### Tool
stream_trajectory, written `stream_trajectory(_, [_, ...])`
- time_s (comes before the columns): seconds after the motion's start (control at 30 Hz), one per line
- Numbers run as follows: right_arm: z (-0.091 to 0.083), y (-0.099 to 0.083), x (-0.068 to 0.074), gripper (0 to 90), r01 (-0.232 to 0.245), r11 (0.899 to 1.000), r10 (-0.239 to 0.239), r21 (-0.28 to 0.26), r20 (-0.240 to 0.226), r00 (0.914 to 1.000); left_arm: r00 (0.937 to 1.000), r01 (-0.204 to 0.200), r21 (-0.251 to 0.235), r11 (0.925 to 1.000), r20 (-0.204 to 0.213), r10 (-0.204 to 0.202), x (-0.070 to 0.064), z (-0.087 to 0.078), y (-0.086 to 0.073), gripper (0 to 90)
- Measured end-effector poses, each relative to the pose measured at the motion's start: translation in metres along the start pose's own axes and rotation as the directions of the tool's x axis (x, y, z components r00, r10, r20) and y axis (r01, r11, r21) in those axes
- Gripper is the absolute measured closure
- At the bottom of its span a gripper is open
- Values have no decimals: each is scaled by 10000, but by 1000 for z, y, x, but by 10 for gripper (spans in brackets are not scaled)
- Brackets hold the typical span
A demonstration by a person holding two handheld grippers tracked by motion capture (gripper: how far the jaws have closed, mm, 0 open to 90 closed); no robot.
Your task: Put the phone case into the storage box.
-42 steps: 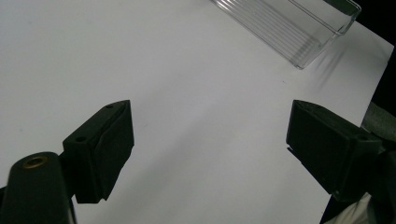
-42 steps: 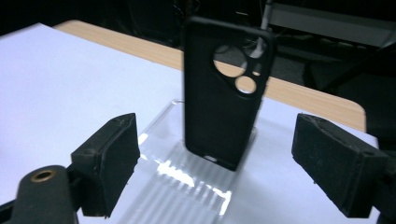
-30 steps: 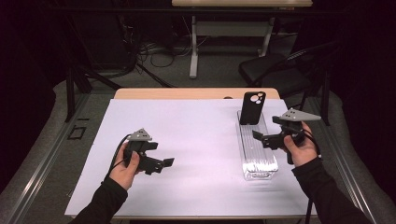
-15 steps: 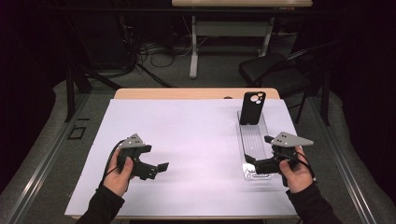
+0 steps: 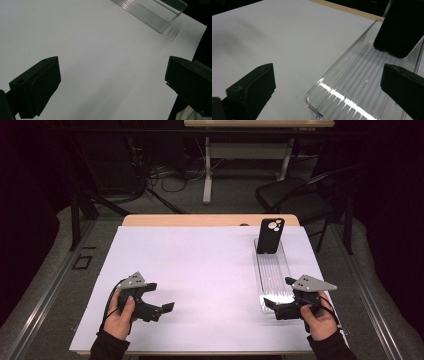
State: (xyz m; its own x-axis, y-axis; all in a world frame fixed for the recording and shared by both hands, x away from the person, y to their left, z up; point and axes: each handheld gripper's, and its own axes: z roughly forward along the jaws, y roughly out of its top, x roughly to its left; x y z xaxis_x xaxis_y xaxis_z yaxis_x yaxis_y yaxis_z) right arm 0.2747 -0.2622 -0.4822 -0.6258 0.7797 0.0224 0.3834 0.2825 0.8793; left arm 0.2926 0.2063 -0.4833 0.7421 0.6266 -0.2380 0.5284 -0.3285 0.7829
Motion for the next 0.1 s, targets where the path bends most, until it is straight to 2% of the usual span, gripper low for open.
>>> stream_trajectory(0.1, [-4,-2,1,0,69,10000,-69,-9,65,10000,9999,58,-94,9999,-162,-59,0,-4,-3,7])
